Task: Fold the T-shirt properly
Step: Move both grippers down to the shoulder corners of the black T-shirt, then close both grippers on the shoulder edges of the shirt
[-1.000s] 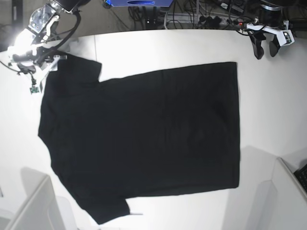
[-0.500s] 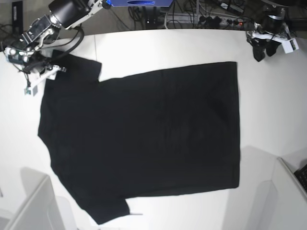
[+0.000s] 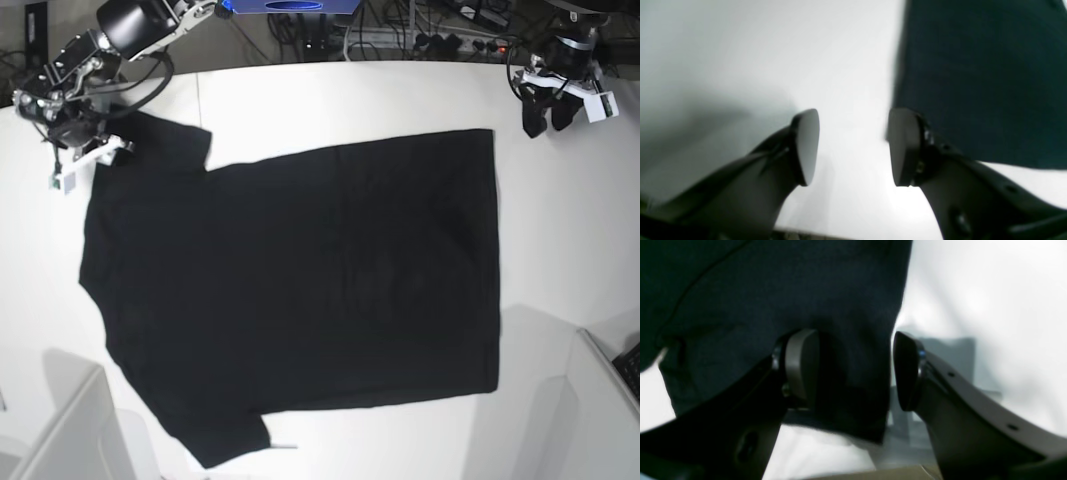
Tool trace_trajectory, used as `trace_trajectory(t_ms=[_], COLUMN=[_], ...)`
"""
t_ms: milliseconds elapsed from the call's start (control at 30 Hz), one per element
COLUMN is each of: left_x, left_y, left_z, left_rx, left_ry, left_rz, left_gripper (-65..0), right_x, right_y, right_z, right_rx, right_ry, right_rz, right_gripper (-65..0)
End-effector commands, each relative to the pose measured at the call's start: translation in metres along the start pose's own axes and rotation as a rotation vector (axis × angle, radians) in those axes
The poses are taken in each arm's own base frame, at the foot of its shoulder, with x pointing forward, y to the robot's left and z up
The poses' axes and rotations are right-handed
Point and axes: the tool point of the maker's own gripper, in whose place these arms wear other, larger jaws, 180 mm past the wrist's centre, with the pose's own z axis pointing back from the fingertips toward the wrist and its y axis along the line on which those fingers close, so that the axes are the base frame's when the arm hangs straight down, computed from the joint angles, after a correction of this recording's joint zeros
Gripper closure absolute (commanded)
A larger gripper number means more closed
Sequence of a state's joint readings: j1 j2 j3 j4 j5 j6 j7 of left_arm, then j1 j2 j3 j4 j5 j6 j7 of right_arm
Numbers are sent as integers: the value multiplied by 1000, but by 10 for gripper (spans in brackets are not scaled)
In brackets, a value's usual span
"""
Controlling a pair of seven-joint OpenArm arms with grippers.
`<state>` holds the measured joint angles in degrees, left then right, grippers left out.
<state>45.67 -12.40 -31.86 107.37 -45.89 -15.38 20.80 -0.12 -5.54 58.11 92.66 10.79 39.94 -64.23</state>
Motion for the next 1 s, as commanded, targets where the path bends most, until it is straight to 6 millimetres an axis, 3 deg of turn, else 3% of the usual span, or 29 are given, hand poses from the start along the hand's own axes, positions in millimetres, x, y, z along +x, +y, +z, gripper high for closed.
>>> trace_trajectory(t_ms=[0,133,233,333,400,567,767,833,933,967], left_x=[7,7,6,4,4,8,9,8,8,7], left_y=[0,0,0,-1,-1,-3,-3,-4,-4,-3], left_z=[3,3,3,3,3,0,-1,-1,-3,-4], left_rx=[-6,-5,-5,-3,-2,-7,-8,-12,-12,-10], left_ry=[-22,-21,-20,-22,-21,-34,-36,-33,-33,-33], left_rz=[-12,-13,-7,2,0,0,0,1,4,8], left_gripper=[-319,-319,-319,-319,-319,-319,-327,-329,-331,-332], right_x=[12,16,8,-1,-15,-25,-27,-27,-27,-28], right_y=[-10,-20,-21,-15,-4,19,19,17,18,18], right_z=[10,16,8,4,-1,-9,-10,-9,-10,-10], right_rx=[-37,-63,-47,-29,-5,39,43,39,41,40], right_ry=[-24,-21,16,38,64,101,105,104,105,109], right_rz=[24,31,20,16,5,75,71,63,67,67], right_gripper=[-321,-321,-321,-321,-321,-321,-311,-239,0,0])
